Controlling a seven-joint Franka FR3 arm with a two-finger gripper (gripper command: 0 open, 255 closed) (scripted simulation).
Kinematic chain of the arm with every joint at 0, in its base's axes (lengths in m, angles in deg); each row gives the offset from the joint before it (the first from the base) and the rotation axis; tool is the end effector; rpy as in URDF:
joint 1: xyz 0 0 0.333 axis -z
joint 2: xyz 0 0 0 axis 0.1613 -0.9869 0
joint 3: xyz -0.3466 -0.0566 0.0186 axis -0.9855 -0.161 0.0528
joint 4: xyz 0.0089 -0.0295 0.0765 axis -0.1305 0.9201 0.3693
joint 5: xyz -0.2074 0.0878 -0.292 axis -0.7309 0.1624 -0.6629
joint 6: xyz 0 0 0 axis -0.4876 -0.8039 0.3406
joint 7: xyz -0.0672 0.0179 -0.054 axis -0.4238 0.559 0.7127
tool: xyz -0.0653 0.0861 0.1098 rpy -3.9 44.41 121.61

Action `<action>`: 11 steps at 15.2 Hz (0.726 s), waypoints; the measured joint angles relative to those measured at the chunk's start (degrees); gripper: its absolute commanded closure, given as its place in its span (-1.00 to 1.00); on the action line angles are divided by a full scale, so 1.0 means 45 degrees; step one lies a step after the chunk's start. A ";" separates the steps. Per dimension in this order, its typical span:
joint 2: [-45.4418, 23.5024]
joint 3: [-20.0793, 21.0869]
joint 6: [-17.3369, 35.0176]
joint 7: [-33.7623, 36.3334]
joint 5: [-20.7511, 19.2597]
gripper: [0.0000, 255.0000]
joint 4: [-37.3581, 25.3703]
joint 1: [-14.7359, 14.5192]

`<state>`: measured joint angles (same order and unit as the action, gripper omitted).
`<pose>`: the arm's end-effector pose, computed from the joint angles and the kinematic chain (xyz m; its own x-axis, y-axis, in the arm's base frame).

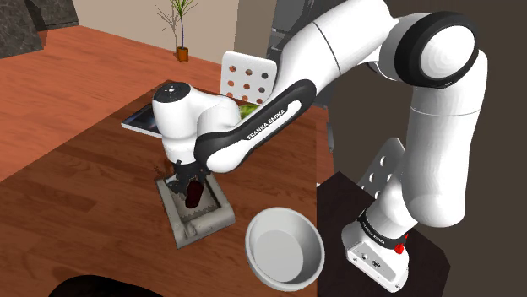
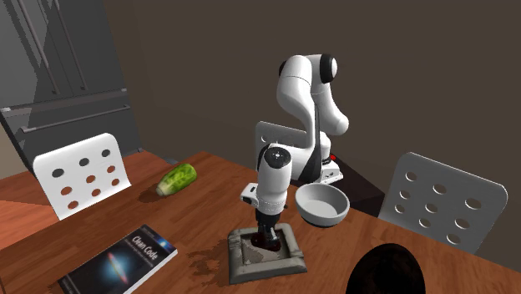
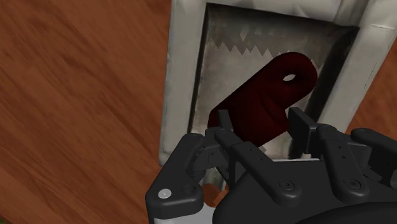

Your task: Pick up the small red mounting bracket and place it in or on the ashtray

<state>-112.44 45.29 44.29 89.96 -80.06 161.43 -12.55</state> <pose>0.4437 0.4030 0.2576 0.9977 0.0536 0.0423 0.0470 -0.9886 0.1428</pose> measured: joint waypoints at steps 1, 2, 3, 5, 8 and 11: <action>0.0000 0.0000 0.0000 0.0000 0.0000 -1.00 -0.0001 0.0000; 0.0000 0.0000 0.0000 0.0000 0.0000 -1.00 -0.0001 0.0000; 0.0000 0.0000 0.0000 0.0000 -0.0001 -1.00 -0.0002 0.0000; 0.0000 0.0000 0.0000 0.0000 -0.0001 -1.00 -0.0002 0.0000; 0.0286 0.0143 -0.0442 -0.0146 0.0236 -1.00 -0.0196 0.0024; 0.0830 0.0348 -0.1093 -0.0395 0.0614 -1.00 -0.0375 0.0107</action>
<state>-108.71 46.86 39.37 88.18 -77.29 159.74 -12.07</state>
